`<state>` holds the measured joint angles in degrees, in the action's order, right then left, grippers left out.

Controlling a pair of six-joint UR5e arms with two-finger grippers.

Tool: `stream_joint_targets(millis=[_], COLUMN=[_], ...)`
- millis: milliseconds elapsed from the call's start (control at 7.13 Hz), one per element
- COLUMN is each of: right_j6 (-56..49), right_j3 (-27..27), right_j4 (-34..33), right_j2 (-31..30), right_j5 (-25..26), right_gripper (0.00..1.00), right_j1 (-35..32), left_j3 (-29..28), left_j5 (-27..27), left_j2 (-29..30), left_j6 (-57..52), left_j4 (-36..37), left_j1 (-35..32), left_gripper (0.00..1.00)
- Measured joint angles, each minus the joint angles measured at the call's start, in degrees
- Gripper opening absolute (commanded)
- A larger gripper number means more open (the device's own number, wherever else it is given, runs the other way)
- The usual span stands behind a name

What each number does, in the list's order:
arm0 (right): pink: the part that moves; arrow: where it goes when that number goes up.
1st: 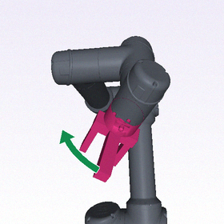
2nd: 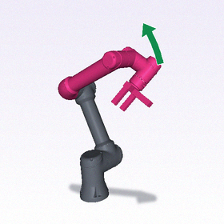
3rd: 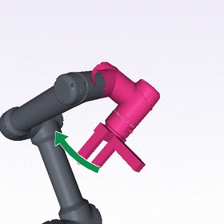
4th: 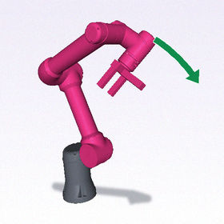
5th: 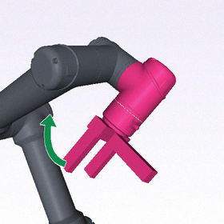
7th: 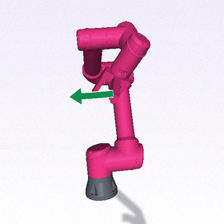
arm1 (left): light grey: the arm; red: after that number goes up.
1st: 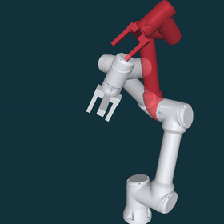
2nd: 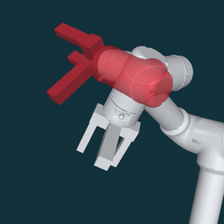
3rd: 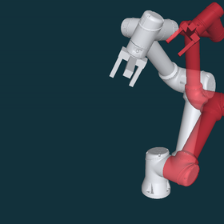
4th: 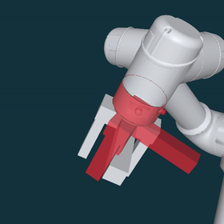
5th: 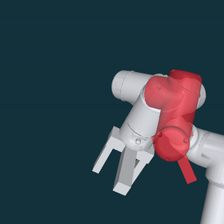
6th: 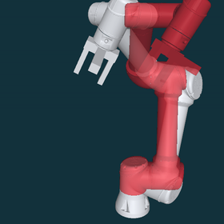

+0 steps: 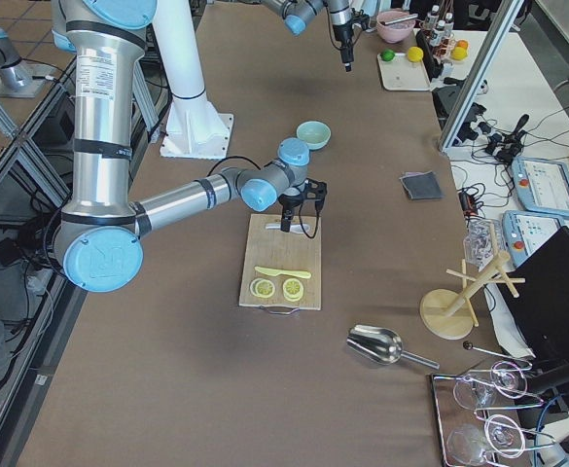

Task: Place spoon in bowl
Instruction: 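Release the bowl and withdraw the left arm while the right gripper grasps the white spoon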

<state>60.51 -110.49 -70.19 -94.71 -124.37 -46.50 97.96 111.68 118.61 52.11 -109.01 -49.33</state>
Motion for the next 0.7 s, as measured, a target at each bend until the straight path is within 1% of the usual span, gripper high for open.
stream_joint_targets(millis=[280,421,561,701], right_j6=[0.15,0.21,0.27,0.3], right_j3=[2.36,3.75,4.57,5.06], right_j4=[0.12,0.13,0.14,0.12], right_j2=[1.36,2.53,3.21,3.44], right_j5=[0.58,0.87,1.33,1.76], right_gripper=[0.94,0.81,0.58,0.55], right_j1=[2.66,3.59,4.32,4.74], left_j3=[-0.35,-0.37,-0.4,-0.4], left_j5=[0.09,0.11,0.14,0.18], left_j2=[0.03,0.02,-0.01,-0.04], left_j6=[-0.22,-0.25,-0.26,-0.26], left_j4=[-0.07,-0.14,-0.22,-0.26], left_j1=[-0.09,-0.1,-0.12,-0.14], left_gripper=[0.98,0.98,0.98,0.98])
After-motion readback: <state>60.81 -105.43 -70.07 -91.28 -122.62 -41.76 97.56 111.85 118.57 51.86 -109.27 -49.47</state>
